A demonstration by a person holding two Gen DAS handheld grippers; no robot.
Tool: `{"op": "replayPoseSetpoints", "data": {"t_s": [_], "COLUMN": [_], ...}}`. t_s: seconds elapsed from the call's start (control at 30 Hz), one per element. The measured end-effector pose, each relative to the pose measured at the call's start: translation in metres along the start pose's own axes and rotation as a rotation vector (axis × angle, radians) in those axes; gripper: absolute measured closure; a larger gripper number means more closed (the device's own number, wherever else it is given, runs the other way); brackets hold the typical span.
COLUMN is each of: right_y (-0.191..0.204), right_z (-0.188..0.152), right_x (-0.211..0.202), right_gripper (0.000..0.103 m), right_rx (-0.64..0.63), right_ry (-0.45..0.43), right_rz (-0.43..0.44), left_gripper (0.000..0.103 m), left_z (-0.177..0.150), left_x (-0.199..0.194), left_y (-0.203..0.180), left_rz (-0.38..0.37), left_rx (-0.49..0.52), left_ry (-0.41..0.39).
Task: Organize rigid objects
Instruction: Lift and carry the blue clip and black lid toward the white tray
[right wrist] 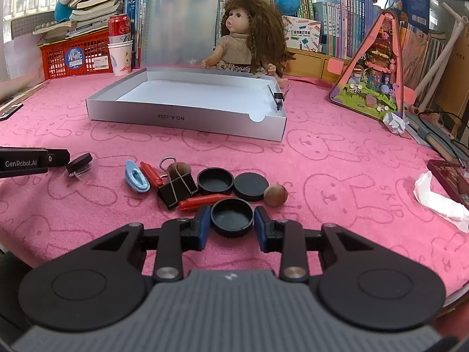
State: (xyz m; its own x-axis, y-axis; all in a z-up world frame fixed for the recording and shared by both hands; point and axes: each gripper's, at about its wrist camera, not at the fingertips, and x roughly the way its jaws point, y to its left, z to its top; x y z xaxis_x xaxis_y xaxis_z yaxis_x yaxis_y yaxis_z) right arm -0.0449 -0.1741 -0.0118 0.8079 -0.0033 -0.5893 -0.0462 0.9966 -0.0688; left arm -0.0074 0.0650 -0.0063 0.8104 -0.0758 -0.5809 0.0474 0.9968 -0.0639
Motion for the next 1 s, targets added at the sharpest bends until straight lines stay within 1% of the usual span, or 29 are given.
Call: {"op": "replayPoseSetpoints", "data": {"t_s": [0.13, 0.33, 0.6, 0.7, 0.83, 1.0], "right_y": [-0.002, -0.005, -0.007, -0.010, -0.012, -0.013], "right_z": [0.004, 0.015, 0.035, 0.045, 0.057, 0.066], "right_x": [-0.004, -0.008, -0.008, -0.003, 0.007, 0.020], "right_gripper": [0.066, 0.066, 0.066, 0.066, 0.066, 0.066], "right_rx": [0.003, 0.015, 0.003, 0.007, -0.004, 0.011], "right_ry": [-0.008, -0.027, -0.078, -0.086, -0.092, -0.082], "right_rz": [0.001, 0.009, 0.023, 0.042, 0.042, 0.048], "left_gripper": [0.068, 0.068, 0.068, 0.068, 0.068, 0.068], "left_z": [0.005, 0.017, 0.035, 0.043, 0.053, 0.062], "left_x": [-0.004, -0.012, -0.013, -0.011, -0.002, 0.012], "left_y": [-0.002, -0.006, -0.012, -0.014, -0.019, -0.026], "left_rz": [-0.015, -0.032, -0.056, -0.068, -0.069, -0.089], "left_rx": [0.009, 0.011, 0.025, 0.030, 0.044, 0.055], "left_ry": [0.002, -0.017, -0.039, -0.043, -0.052, -0.034]}}
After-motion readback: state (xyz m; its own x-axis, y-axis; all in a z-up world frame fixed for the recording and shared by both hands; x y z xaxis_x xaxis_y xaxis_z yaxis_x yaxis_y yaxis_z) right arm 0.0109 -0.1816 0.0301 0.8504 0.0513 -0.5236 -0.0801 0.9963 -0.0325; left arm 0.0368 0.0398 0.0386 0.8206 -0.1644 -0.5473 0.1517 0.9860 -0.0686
